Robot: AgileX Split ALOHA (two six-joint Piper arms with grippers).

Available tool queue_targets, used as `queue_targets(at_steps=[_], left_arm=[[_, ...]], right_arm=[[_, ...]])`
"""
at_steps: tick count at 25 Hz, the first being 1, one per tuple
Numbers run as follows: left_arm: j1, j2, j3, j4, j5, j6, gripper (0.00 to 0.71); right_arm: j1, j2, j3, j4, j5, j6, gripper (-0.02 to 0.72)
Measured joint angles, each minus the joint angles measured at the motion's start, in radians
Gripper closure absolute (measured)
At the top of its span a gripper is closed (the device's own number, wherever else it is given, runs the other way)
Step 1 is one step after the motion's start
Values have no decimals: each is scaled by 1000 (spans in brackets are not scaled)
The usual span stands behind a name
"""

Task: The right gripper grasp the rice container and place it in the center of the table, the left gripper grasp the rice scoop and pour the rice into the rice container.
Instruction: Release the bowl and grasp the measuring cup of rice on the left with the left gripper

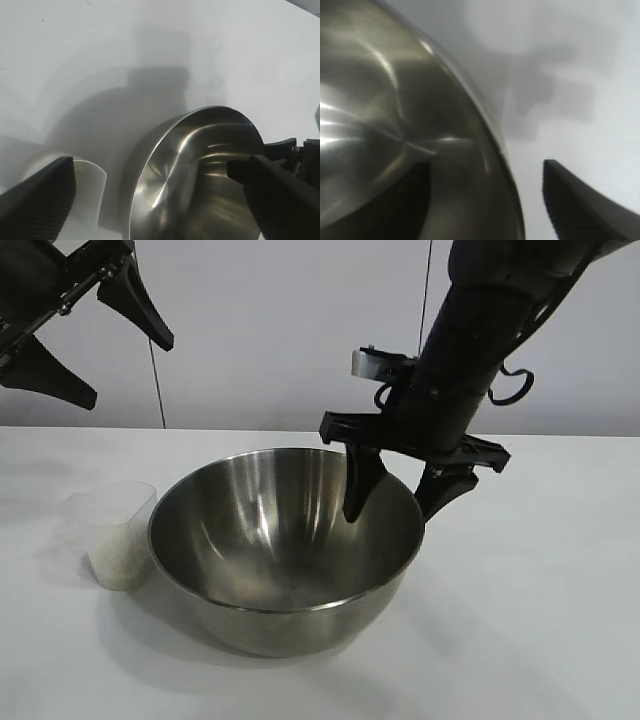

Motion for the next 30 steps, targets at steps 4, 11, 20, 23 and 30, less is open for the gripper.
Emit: queue_targets(at_steps=[4, 11, 20, 23, 30], left_arm=[[0, 0, 0, 1, 0, 0, 53], [0, 0, 0, 2, 0, 0, 53], [0, 0, 0, 4, 0, 0, 53], [0, 0, 0, 4, 0, 0, 53], [0, 0, 0, 4, 0, 0, 53]], right_arm=[[-62, -1, -65, -87, 94, 16, 82], [-308, -1, -75, -258, 205, -35, 82], [-594, -71, -71, -178, 215, -84, 108], [-647, -184, -23, -102, 216, -111, 109], [-664, -590, 249, -46, 156, -153, 114]])
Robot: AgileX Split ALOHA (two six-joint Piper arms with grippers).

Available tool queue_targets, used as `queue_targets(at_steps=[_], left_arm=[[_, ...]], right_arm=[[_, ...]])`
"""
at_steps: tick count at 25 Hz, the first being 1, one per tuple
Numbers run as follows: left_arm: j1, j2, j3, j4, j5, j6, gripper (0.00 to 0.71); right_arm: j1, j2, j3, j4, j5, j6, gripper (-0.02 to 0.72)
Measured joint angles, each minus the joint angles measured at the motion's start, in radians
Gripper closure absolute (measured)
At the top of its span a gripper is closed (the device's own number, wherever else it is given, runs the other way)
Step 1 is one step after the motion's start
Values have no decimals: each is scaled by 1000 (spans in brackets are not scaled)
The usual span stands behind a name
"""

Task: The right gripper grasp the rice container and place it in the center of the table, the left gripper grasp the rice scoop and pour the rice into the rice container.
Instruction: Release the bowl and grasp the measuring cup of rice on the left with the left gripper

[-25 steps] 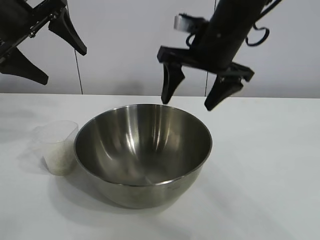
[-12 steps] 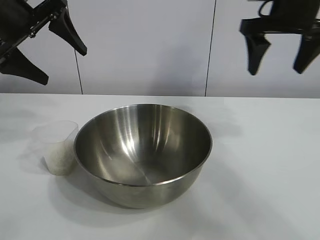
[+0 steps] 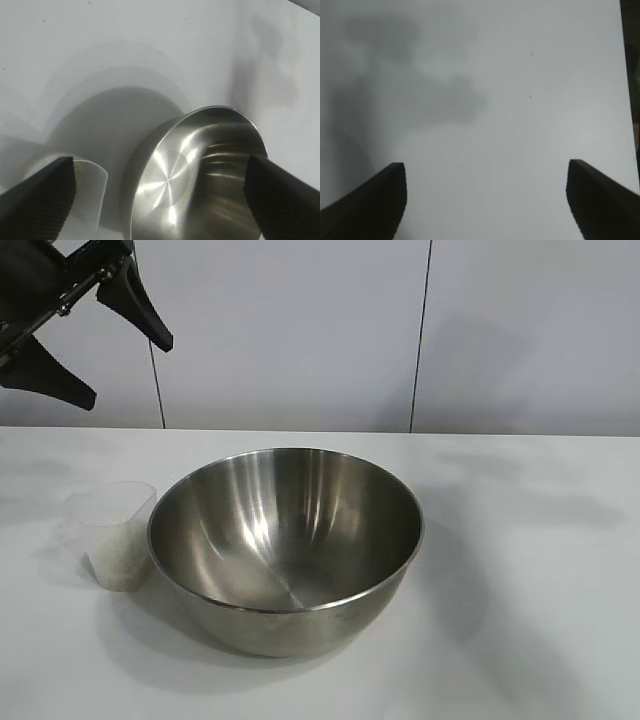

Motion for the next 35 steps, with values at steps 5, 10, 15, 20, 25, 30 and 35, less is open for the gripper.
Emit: queue_targets(at_steps=[5, 10, 15, 20, 25, 30, 35], left_arm=[[0, 0, 0, 0, 0, 0, 53], [0, 0, 0, 0, 0, 0, 53], [0, 0, 0, 0, 0, 0, 53], [0, 0, 0, 0, 0, 0, 53], [0, 0, 0, 0, 0, 0, 53], [0, 0, 0, 1, 0, 0, 53], [0, 0, 0, 1, 0, 0, 53]], right_arm=[[0, -355, 245, 5, -47, -1, 114], [0, -713, 483, -33, -78, 59, 114], [0, -1070, 662, -94, -156, 119, 114], [0, -1320, 743, -112, -69, 123, 127], [3, -1364, 803, -115, -33, 125, 127], [62, -1364, 913, -115, -37, 126, 128], [86, -1364, 942, -110, -85, 126, 127]])
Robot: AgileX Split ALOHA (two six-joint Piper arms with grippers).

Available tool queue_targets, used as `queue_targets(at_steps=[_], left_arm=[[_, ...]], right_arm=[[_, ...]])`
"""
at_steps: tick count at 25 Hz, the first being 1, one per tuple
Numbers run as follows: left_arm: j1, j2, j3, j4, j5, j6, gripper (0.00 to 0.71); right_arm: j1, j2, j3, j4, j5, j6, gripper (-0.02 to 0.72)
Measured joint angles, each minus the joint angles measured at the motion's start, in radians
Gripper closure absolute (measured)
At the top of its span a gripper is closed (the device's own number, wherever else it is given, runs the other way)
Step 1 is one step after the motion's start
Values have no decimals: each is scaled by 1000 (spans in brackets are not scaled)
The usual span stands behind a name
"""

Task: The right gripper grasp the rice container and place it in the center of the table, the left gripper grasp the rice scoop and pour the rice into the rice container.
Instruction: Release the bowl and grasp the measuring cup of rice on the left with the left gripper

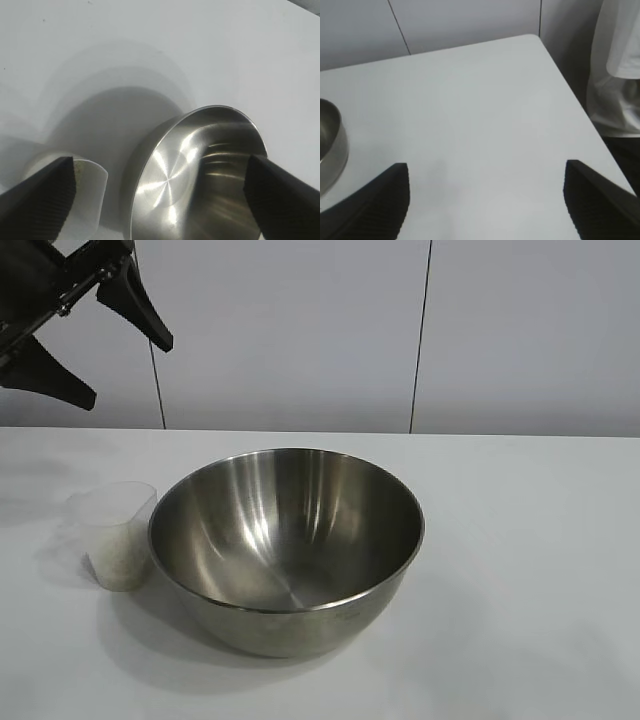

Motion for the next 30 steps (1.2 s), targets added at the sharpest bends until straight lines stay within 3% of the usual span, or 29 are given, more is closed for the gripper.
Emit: queue_targets(at_steps=[6, 30], left_arm=[[0, 0, 0, 0, 0, 0, 53], [6, 0, -12, -30, -64, -1, 53]], right_arm=[[58, 0, 6, -6, 2, 0, 128], [58, 0, 6, -6, 2, 0, 135]])
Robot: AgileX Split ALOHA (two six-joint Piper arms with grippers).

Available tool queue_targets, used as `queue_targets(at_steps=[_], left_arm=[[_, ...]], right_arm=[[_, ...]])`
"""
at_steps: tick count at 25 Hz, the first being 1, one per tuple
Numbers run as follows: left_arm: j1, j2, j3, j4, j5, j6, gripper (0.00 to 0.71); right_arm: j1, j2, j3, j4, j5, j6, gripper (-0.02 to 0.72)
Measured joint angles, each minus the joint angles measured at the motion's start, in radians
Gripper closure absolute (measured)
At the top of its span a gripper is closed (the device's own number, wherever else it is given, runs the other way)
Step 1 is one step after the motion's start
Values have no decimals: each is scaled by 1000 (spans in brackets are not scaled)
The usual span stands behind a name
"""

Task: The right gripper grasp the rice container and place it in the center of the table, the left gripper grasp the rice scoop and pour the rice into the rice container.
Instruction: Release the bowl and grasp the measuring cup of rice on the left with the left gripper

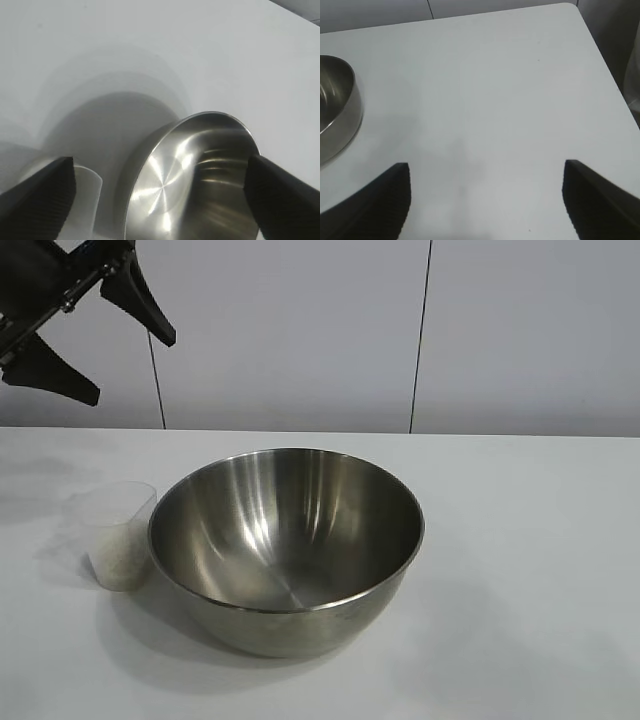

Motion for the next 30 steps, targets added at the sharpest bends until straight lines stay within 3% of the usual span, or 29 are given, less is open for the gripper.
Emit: queue_targets(at_steps=[4, 9, 14, 19, 21, 26, 30], left_arm=[[-12, -42, 5, 136, -146, 16, 81], [-120, -183, 173, 456, -494, -9, 114], [-192, -275, 518, 554, -999, -13, 121], [-201, -278, 869, 560, -1588, -10, 141], [-201, -279, 975, 558, -1758, 13, 142], [-201, -284, 1115, 554, -1874, 40, 151], [-201, -181, 1188, 550, -1952, 54, 226]], right_arm=[[0, 0, 0, 0, 0, 0, 135], [0, 0, 0, 0, 0, 0, 135], [0, 0, 0, 0, 0, 0, 135], [0, 0, 0, 0, 0, 0, 135], [0, 0, 0, 0, 0, 0, 135], [0, 0, 0, 0, 0, 0, 135], [0, 0, 0, 0, 0, 0, 135]])
